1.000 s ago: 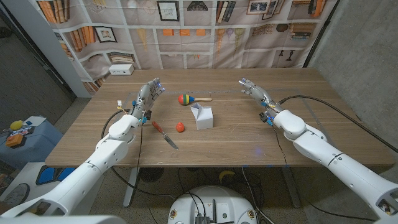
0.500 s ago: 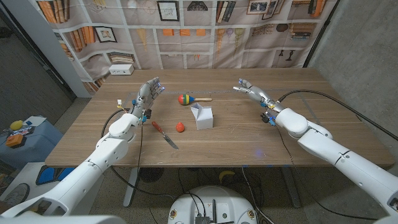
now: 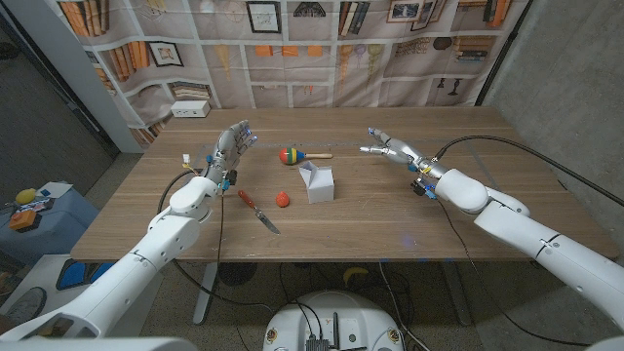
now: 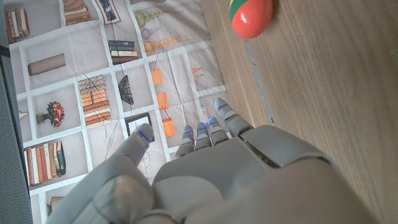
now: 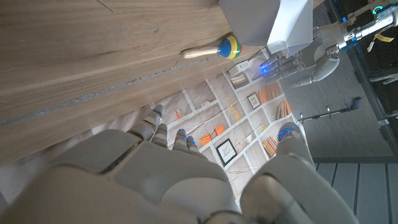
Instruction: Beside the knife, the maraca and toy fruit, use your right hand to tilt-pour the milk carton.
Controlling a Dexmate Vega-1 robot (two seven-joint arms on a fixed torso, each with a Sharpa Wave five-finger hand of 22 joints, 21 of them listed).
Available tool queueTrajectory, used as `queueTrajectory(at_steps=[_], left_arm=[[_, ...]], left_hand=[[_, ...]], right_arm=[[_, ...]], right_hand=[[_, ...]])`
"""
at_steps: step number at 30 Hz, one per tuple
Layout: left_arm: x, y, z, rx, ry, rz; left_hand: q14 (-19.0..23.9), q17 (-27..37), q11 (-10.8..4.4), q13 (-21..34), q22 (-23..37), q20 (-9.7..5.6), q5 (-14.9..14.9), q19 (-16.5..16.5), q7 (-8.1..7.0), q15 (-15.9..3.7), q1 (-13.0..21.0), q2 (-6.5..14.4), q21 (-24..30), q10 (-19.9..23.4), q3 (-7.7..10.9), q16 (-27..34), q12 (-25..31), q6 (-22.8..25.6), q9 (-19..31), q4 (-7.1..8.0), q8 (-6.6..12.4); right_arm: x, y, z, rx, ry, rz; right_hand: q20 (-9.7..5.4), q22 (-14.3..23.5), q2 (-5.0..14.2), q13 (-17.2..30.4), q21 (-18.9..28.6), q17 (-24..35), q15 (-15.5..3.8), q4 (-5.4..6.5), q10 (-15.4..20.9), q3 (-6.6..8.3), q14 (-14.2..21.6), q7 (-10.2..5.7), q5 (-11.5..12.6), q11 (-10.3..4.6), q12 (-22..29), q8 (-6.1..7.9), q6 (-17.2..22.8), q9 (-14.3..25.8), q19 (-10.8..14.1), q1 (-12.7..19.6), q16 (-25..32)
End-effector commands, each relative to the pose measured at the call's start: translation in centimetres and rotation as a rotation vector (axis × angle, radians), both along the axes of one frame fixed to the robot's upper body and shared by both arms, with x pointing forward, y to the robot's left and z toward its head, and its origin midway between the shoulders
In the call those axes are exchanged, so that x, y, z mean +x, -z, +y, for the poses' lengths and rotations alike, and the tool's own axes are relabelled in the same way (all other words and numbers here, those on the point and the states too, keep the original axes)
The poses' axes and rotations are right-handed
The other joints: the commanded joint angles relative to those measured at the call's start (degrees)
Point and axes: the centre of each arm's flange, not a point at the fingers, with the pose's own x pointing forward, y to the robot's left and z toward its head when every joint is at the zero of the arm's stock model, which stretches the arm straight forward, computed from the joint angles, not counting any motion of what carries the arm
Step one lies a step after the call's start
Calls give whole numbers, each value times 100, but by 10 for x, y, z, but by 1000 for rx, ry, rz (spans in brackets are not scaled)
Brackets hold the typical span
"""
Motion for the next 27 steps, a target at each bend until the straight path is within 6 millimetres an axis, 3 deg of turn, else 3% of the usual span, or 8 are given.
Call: queueTrajectory(at_steps=[1,18,20,27], left_arm=[[-10,-3,-1,8,-21,15],[-18,-6,1,4,-36,31],[-17,-5,0,3,-32,34],[-15,-4,-2,3,-29,42]], left_hand=[[63,25,27,17,32,1,-26,50,11,13,33,297,35,56,23,17,28,48,32,-28,39],[160,32,42,18,34,16,-36,102,19,40,0,296,46,116,63,39,38,80,31,-38,33],[177,33,44,19,34,15,-37,107,17,43,-4,295,46,120,67,43,37,84,31,-39,33],[217,37,43,19,35,26,-41,134,26,40,-24,294,52,149,82,49,41,126,32,-36,42]], right_arm=[[-10,3,4,-141,-27,-36],[-3,2,23,-325,-46,-61],[0,2,26,-357,-44,-57],[6,-3,33,-407,-73,-58]], right_hand=[[30,26,-14,13,23,24,2,3,-88,-9,-104,43,43,3,11,6,-621,22,-34,33,7],[19,28,-43,30,-7,48,24,-3,-93,12,-273,59,98,20,78,22,-878,35,-240,251,8],[28,27,-48,34,10,54,33,-8,-98,24,-285,175,117,-23,84,88,-793,42,-244,332,24],[48,26,-52,37,17,59,84,-12,-158,37,-329,218,137,-31,68,105,-810,51,-259,411,25]])
